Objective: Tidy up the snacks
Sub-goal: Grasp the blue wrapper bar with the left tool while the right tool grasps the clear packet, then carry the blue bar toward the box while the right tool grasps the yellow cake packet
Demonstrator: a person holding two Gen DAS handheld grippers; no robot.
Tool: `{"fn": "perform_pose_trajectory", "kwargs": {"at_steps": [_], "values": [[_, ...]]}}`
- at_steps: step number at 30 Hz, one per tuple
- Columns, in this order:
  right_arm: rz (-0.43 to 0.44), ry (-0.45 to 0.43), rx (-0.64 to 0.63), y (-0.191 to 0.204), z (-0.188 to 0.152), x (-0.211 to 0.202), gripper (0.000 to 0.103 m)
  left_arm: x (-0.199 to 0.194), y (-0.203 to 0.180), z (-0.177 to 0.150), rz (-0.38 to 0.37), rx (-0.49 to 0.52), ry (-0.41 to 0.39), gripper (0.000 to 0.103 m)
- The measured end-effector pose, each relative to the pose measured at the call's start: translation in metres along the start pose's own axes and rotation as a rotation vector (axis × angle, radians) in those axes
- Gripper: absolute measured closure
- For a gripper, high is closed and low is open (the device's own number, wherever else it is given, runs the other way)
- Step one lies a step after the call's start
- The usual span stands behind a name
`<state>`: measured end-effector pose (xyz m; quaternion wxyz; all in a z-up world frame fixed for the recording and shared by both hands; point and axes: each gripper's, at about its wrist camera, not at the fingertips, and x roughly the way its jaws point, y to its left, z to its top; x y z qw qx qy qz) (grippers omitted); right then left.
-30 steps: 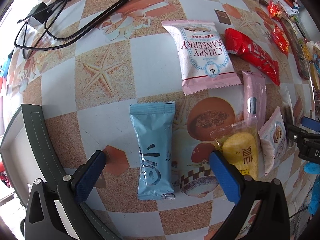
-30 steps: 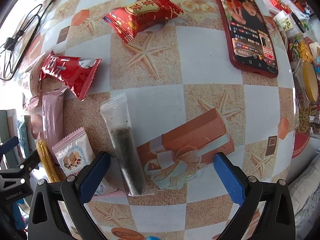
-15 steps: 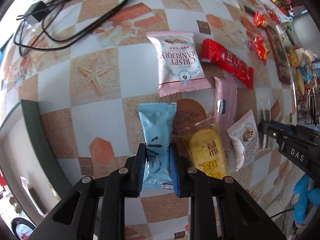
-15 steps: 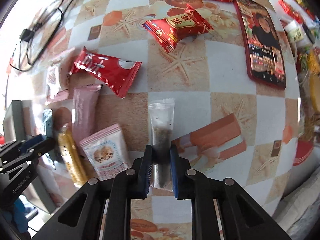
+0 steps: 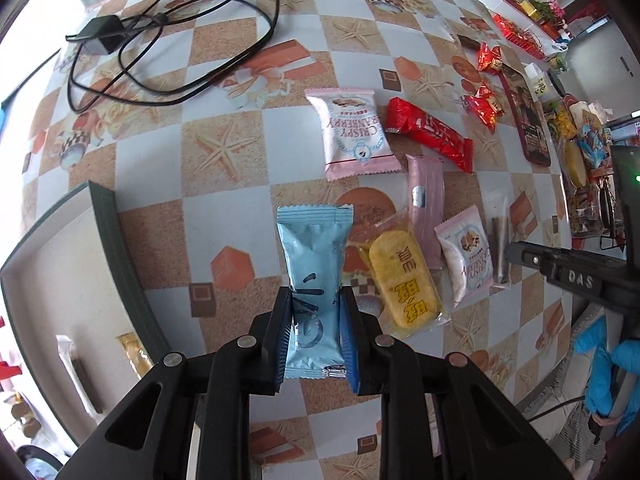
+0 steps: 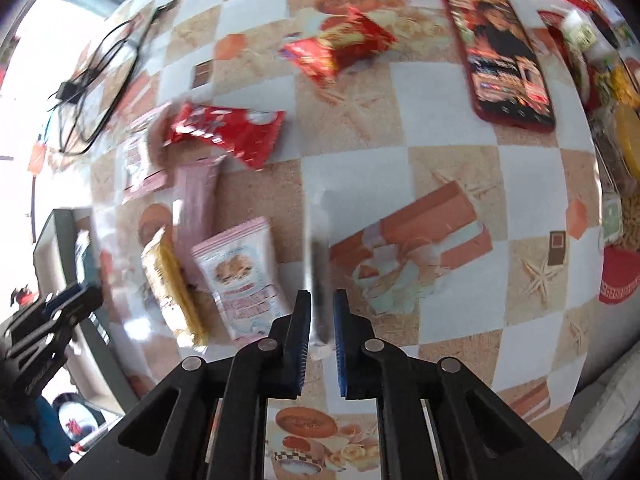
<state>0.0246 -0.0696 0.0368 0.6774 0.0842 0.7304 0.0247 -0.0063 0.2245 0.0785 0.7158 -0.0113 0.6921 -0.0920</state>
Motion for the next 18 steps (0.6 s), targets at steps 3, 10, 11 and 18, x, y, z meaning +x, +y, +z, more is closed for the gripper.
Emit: {"fn": "perform_pose_trajectory", "kwargs": {"at_steps": [3,10,11,18], "values": [[0.010,0.015,0.040,-0.012,-0.002,0.009,0.051,-0.008,0.009,-0.009,0.002,0.001,-0.009,0.078],[-0.082,0.005,0.001,-0.001,0.003,0.024,0.047,-0.019,0.009,-0.023,0.008,-0.004,-0.017,0.078],[-0.087,0.011,0.005,-0.001,0.002,0.027,0.048,-0.019,0.008,-0.023,0.009,-0.006,-0.017,0.078],[-0.119,0.001,-0.026,0.006,-0.004,0.023,0.087,-0.026,0.008,-0.032,0.007,-0.004,-0.020,0.078]]}}
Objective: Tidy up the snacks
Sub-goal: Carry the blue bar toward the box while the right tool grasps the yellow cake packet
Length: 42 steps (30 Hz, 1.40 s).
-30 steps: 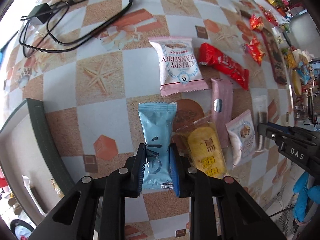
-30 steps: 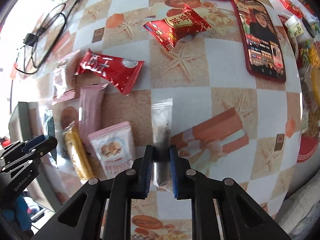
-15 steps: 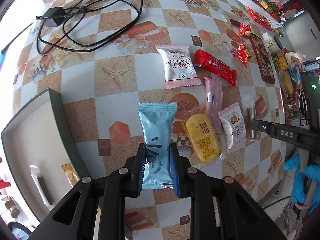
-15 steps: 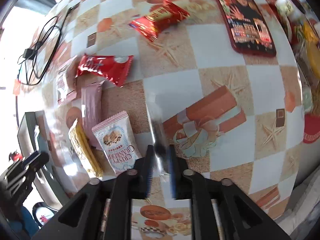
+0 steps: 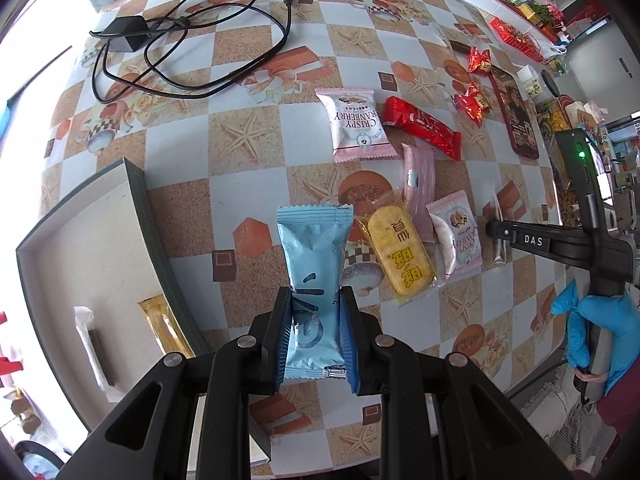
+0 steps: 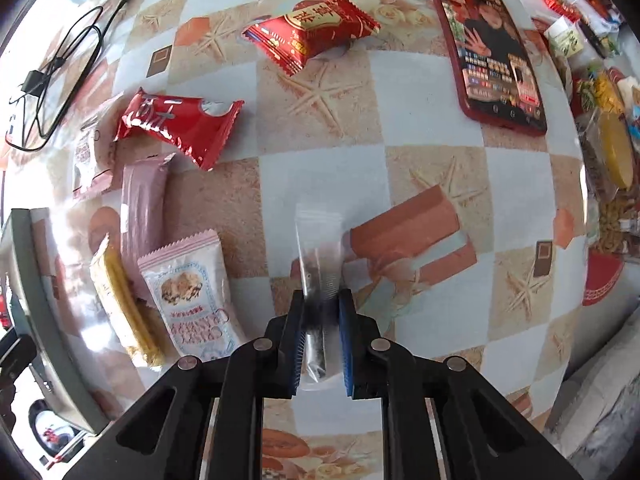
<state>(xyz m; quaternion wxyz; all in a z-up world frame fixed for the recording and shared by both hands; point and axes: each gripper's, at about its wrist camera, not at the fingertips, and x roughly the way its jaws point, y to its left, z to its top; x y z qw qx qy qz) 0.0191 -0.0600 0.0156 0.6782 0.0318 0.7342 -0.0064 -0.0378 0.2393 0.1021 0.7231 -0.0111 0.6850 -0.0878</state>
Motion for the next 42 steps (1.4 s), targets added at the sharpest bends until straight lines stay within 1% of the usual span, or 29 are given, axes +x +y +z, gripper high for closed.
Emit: {"fn": "perform_pose_trajectory", "kwargs": {"at_steps": [2,4,7,11,13,17,22,27,32,33,34,35,36,37,40,42], "values": [[0.015,-0.015,0.010,-0.002,-0.006,-0.006,0.087,-0.004,0.001,-0.002,0.001,0.002,-0.009,0.078],[0.067,-0.031,0.025,-0.002,-0.013,-0.017,0.087,-0.007,0.002,-0.003,0.001,-0.001,-0.016,0.078],[0.108,-0.060,0.015,-0.003,-0.028,-0.035,0.087,-0.010,0.006,-0.004,-0.002,-0.016,-0.026,0.078],[0.139,-0.087,-0.004,0.007,-0.032,-0.054,0.087,-0.014,0.013,-0.008,-0.005,-0.036,-0.039,0.078],[0.155,-0.097,-0.020,0.017,-0.032,-0.064,0.087,-0.017,0.016,-0.010,-0.007,-0.041,-0.046,0.078],[0.172,-0.116,-0.066,0.040,-0.028,-0.071,0.087,-0.023,0.026,-0.014,-0.008,-0.059,-0.065,0.078],[0.199,-0.126,-0.133,0.077,-0.027,-0.081,0.087,-0.032,0.049,-0.023,-0.009,-0.109,-0.088,0.078],[0.197,-0.119,-0.199,0.109,-0.024,-0.078,0.087,-0.038,0.078,-0.038,-0.004,-0.173,-0.097,0.078],[0.158,-0.033,-0.252,0.116,-0.026,-0.058,0.086,-0.037,0.103,-0.054,0.004,-0.233,-0.088,0.078],[0.151,-0.022,-0.268,0.119,-0.028,-0.054,0.079,-0.036,0.107,-0.057,0.005,-0.247,-0.083,0.078],[0.139,-0.011,-0.286,0.124,-0.031,-0.049,0.051,-0.035,0.110,-0.060,0.005,-0.258,-0.079,0.078],[0.127,-0.006,-0.296,0.128,-0.033,-0.044,0.035,-0.035,0.113,-0.062,0.006,-0.264,-0.076,0.078],[0.114,-0.010,-0.302,0.131,-0.035,-0.040,0.028,-0.035,0.115,-0.064,0.011,-0.269,-0.073,0.078],[0.111,-0.020,-0.311,0.135,-0.037,-0.037,0.029,-0.036,0.116,-0.066,0.016,-0.270,-0.073,0.078],[0.094,0.014,-0.334,0.148,-0.041,-0.022,0.029,-0.038,0.120,-0.072,0.031,-0.269,-0.072,0.078],[0.055,0.023,-0.355,0.158,-0.042,-0.010,0.029,-0.039,0.124,-0.076,0.040,-0.274,-0.065,0.078]]}}
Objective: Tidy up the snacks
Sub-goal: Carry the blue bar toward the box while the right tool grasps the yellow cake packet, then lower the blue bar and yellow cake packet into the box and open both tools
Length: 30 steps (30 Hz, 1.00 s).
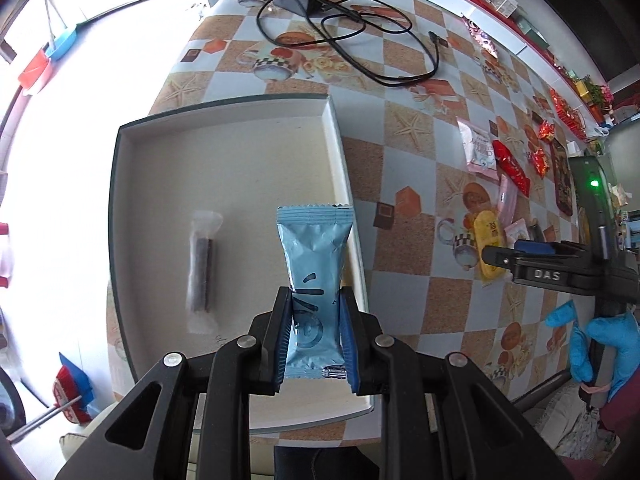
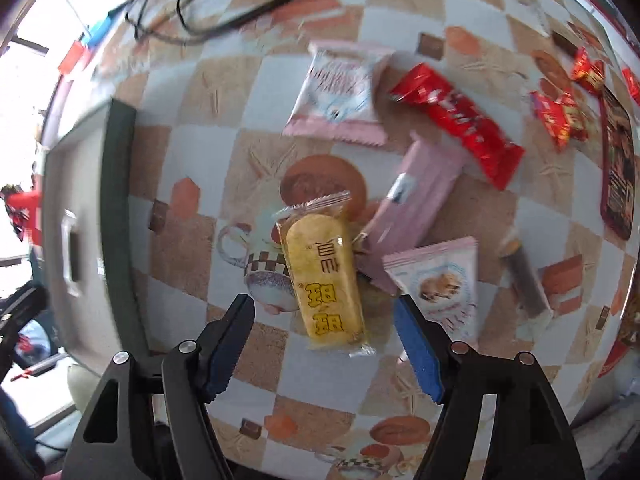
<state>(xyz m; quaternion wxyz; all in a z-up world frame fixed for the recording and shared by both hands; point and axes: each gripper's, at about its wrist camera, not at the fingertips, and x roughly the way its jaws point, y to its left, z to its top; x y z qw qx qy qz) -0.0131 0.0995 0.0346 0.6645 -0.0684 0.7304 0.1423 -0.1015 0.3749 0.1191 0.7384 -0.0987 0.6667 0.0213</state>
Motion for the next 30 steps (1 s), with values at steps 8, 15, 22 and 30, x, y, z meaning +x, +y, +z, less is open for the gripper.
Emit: {"fn": "perform_pose_trajectory", "kwargs": {"at_steps": [8,15,22,30], "values": [[-0.098,0.033,-0.073,0.036,0.001,0.026,0.065,0.001,0.029,-0.010,0.017,-0.067,0.016,0.078],[0.042,-0.041,-0.054,0.051,0.013,-0.006,0.065,0.002,0.038,-0.007,0.006,-0.085,0.007,0.078],[0.134,-0.096,-0.099,0.093,0.029,-0.037,0.065,0.003,0.041,-0.001,-0.007,-0.084,-0.001,0.078],[0.192,-0.100,-0.188,0.162,0.035,-0.044,0.065,0.008,0.054,0.006,0.005,-0.096,-0.003,0.078]]}}
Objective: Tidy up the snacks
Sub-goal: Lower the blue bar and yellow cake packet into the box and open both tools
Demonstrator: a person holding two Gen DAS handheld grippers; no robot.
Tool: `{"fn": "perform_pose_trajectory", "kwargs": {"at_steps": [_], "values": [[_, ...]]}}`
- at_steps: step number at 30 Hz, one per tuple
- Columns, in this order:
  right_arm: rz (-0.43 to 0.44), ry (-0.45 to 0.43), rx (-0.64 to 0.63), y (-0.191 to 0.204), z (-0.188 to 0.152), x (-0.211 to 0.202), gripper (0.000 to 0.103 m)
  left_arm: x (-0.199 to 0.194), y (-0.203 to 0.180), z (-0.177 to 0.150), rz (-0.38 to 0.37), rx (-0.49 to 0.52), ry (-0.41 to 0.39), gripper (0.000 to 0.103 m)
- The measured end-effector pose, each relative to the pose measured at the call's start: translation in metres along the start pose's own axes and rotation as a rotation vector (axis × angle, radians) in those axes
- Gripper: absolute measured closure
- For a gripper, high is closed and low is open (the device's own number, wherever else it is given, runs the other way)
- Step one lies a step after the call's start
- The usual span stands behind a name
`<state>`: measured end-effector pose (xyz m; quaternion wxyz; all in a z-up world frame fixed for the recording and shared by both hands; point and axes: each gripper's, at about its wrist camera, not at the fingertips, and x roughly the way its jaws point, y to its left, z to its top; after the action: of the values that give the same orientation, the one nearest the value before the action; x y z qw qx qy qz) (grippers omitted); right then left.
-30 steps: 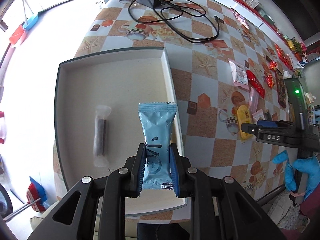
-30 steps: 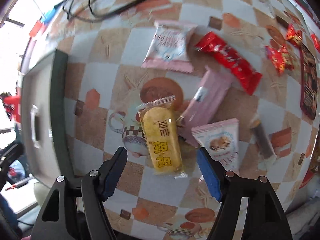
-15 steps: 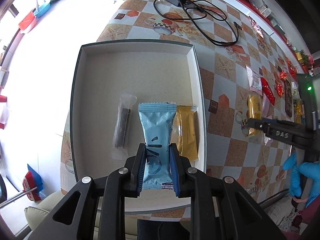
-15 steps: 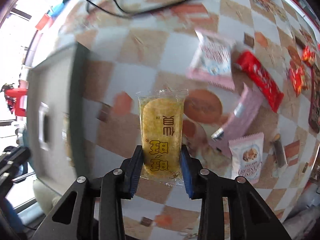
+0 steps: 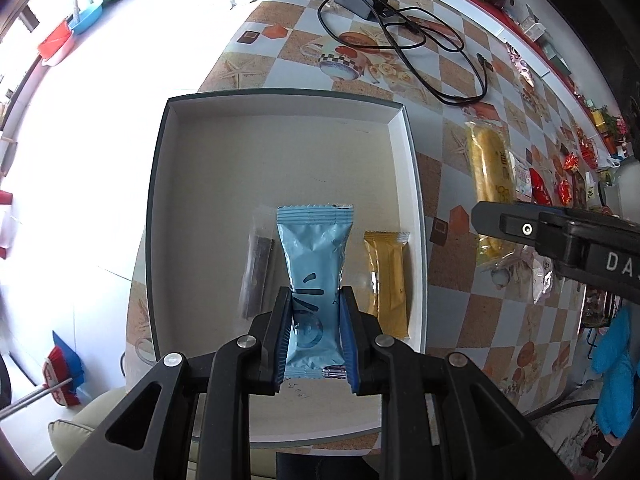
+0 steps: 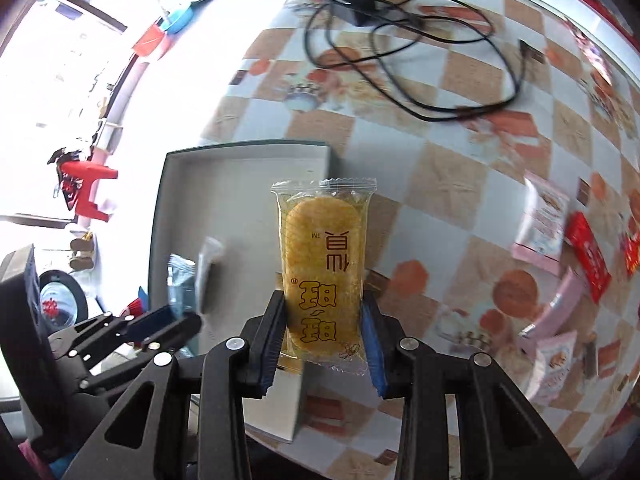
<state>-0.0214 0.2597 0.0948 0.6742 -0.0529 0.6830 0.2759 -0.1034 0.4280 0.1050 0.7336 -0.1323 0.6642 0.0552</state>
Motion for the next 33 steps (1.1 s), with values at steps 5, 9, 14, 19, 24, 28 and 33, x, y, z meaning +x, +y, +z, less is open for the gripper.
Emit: {"fn": "perform_pose_trajectory", "kwargs": {"at_steps": [5,9,14,19,24,28,33], "values": [[0.025,0.027,-0.025,0.017,0.003,0.009,0.065,0.005,0.008,0.002,0.012,0.002,0.012,0.078],[0.038,0.048,-0.037,0.031,0.007,0.022,0.065,0.009,0.014,0.001,0.017,-0.004,0.028,0.078],[0.049,0.078,-0.053,0.043,0.007,0.032,0.065,0.016,0.020,-0.002,0.025,-0.006,0.049,0.078],[0.054,0.102,-0.051,0.049,0.008,0.043,0.065,0.019,0.023,-0.005,0.033,-0.003,0.063,0.078],[0.053,0.121,-0.060,0.053,0.007,0.049,0.065,0.020,0.019,-0.006,0.069,0.020,0.059,0.048],[0.040,0.126,-0.057,0.052,0.007,0.051,0.039,0.016,0.020,-0.006,0.095,0.017,0.039,0.026],[0.000,0.103,-0.017,0.038,0.010,0.046,0.006,0.020,0.020,-0.003,0.115,0.013,0.068,0.025]]}}
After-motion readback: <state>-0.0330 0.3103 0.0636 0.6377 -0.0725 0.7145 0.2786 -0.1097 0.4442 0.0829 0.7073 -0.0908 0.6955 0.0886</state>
